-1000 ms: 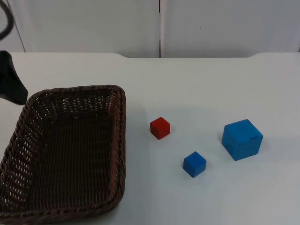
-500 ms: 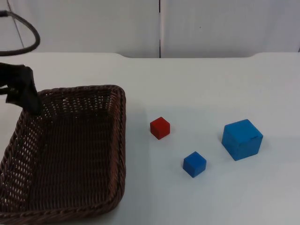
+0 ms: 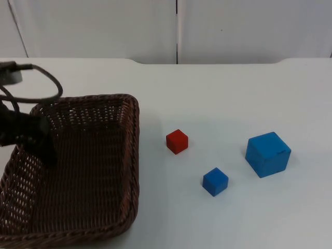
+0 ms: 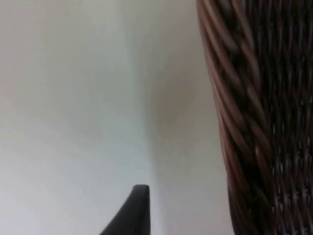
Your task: Pick up the basket with the left hand and place the largest block into the basket with the right hand.
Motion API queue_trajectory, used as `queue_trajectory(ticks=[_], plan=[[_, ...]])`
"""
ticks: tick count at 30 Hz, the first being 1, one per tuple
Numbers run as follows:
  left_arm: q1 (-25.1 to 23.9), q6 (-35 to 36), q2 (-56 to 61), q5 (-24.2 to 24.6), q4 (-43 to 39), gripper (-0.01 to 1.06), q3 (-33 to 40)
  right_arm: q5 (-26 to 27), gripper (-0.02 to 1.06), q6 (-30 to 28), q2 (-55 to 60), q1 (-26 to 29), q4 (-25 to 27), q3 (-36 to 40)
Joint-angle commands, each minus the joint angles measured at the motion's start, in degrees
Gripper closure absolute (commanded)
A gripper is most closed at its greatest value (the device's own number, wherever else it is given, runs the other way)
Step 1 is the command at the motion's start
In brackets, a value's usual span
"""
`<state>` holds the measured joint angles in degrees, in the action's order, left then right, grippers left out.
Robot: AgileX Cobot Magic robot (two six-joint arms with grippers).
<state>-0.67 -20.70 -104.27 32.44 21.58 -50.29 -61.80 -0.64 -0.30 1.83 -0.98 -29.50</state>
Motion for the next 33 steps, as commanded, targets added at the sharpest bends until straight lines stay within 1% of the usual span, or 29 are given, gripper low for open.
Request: queue_trajectory(ticks=[1, 5, 9, 11, 13, 14, 15, 18, 19, 21, 31, 33], plan=[[0.0, -2.1, -1.0, -0.4, 2.0, 0.00, -0.3, 0.0, -0.01, -0.2, 0.3, 0.3, -0.2, 0.0], [0.0, -4.7, -3.7, -0.9, 4.4, 0.00, -0.3, 0.0, -0.01, -0.2, 0.3, 0.3, -0.2, 0.0], [0.0, -5.0, -5.7, -1.9, 5.0, 0.00, -0.3, 0.0, -0.01, -0.2, 0.3, 0.3, -0.2, 0.0], [-0.8, -5.4, -6.9, -2.6, 6.1, 0.00, -0.3, 0.0, -0.01, -0.2, 0.3, 0.3, -0.2, 0.0], [-2.9, -8.0, -7.5, -2.3, 9.4, 0.00, -0.3, 0.0, -0.01, -0.2, 0.3, 0.3, -0.2, 0.0], [-2.9, -8.0, -7.5, -2.3, 9.4, 0.00, -0.3, 0.0, -0.01, -0.2, 0.3, 0.3, -0.2, 0.0], [-4.0, -9.6, -7.6, -2.0, 11.2, 0.00, -0.3, 0.0, -0.01, -0.2, 0.3, 0.3, -0.2, 0.0], [-7.0, -16.1, -7.7, -0.8, 18.0, 0.00, -0.3, 0.0, -0.01, -0.2, 0.3, 0.3, -0.2, 0.0], [-7.0, -16.1, -7.7, -0.8, 18.0, 0.00, -0.3, 0.0, -0.01, -0.2, 0.3, 0.3, -0.2, 0.0], [-7.3, -18.9, -7.7, -0.4, 20.2, 0.00, -0.3, 0.0, -0.01, -0.2, 0.3, 0.3, -0.2, 0.0], [-7.3, -19.2, -7.7, -1.8, 20.3, 0.00, -0.3, 0.0, -0.01, -0.2, 0.3, 0.3, -0.2, 0.0], [-7.3, -19.2, -7.7, -1.9, 20.3, 0.02, -0.3, 0.0, -0.01, -0.2, 0.3, 0.3, -0.2, 0.0]])
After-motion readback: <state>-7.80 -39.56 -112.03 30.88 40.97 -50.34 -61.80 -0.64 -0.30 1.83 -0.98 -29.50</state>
